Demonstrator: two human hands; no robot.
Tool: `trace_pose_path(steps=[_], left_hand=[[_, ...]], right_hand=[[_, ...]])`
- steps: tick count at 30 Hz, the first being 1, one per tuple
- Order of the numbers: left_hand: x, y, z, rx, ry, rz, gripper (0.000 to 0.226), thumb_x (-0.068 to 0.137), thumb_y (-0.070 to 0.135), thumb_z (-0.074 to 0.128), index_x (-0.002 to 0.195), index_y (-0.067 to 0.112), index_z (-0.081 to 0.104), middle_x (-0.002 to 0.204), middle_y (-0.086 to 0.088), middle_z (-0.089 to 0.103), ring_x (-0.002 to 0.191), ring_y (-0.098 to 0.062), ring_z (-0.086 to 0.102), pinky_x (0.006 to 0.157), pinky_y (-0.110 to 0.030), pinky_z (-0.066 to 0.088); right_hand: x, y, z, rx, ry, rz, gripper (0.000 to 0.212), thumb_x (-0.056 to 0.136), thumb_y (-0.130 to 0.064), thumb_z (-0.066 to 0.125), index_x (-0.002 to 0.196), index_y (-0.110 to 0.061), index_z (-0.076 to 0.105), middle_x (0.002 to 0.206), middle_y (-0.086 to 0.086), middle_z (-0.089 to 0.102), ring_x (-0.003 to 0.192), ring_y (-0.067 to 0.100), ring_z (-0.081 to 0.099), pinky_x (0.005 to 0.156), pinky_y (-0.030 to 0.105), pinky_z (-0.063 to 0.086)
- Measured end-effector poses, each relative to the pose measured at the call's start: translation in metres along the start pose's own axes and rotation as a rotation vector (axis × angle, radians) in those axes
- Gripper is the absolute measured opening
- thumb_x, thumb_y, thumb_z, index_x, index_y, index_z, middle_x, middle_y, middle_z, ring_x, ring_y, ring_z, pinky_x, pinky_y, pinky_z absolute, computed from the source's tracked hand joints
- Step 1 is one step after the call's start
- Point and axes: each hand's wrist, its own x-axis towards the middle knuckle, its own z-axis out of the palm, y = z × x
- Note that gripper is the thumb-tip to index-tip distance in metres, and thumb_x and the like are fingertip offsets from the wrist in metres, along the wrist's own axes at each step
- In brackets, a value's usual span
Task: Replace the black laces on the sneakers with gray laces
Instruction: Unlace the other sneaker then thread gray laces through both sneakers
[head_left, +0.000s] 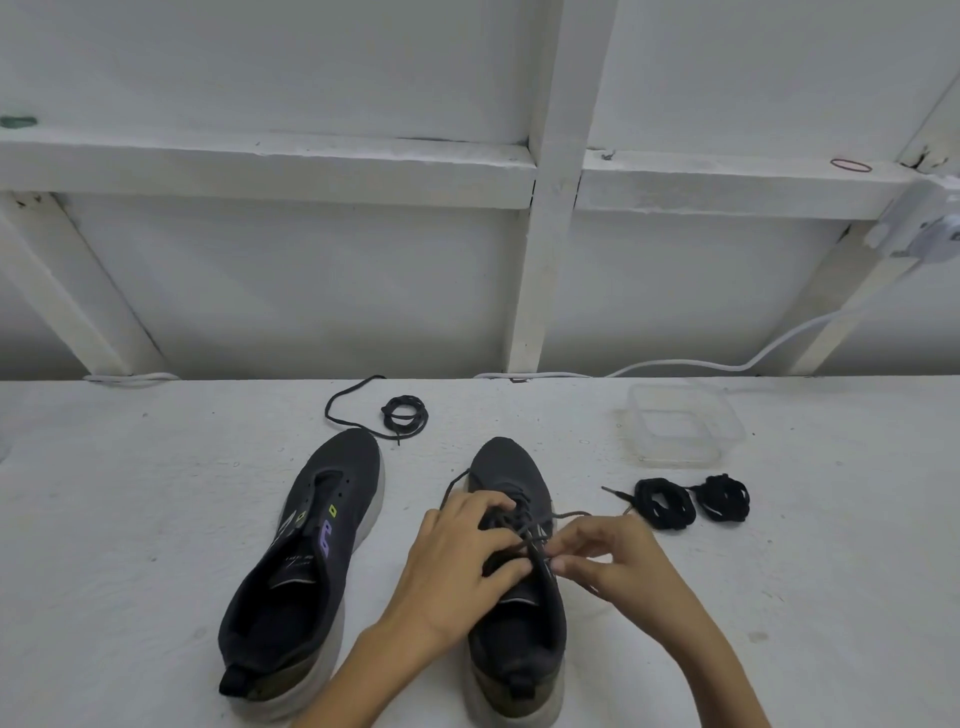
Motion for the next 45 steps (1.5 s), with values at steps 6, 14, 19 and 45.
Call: trace_pose_path(steps=[6, 14, 19, 45], left_hand=[[0.003, -0.001, 0.003, -0.042, 0.008, -0.033, 0.029, 0.082, 0.054, 0.061, 0.095, 0.031, 0.073, 0.133, 0.03, 0.04, 0.125, 0.006, 0.026, 0.091, -0.015, 0.019], [0.002, 0.0, 0.006, -0.17, -0.01, 0.012, 0.027, 0.078, 0.054, 0.059, 0.087, 0.034, 0.075, 0.127, 0.034, 0.044, 0.125, 0.012, 0.025, 0.101, -0.02, 0.021], [-0.003, -0.002, 0.006, -0.092, 0.064, 0.058, 0.03, 0.084, 0.051, 0.048, 0.089, 0.034, 0.072, 0.126, 0.03, 0.048, 0.125, 0.009, 0.03, 0.103, -0.019, 0.018], [-0.011, 0.002, -0.015, -0.792, 0.155, -0.254, 0.035, 0.073, 0.011, 0.083, 0.102, 0.025, 0.07, 0.078, 0.002, 0.069, 0.07, -0.007, 0.061, 0.071, -0.021, 0.051]], right_hand=[[0.004, 0.0, 0.009, 0.064, 0.035, 0.021, 0.034, 0.076, -0.002, 0.077, 0.064, -0.033, 0.074, 0.072, -0.005, 0.074, 0.071, 0.009, 0.067, 0.069, 0.016, 0.049], [0.001, 0.001, 0.006, 0.191, 0.016, 0.036, 0.029, 0.078, 0.001, 0.076, 0.068, -0.026, 0.079, 0.074, 0.003, 0.075, 0.072, 0.015, 0.07, 0.073, 0.025, 0.056], [-0.003, 0.001, 0.012, 0.2, -0.014, -0.018, 0.017, 0.072, -0.021, 0.086, 0.084, -0.028, 0.077, 0.08, -0.001, 0.07, 0.074, 0.011, 0.066, 0.067, 0.025, 0.053], [0.001, -0.009, 0.037, 0.221, 0.218, -0.102, 0.017, 0.076, -0.013, 0.082, 0.072, -0.029, 0.079, 0.081, -0.005, 0.071, 0.077, 0.011, 0.066, 0.072, 0.03, 0.053]])
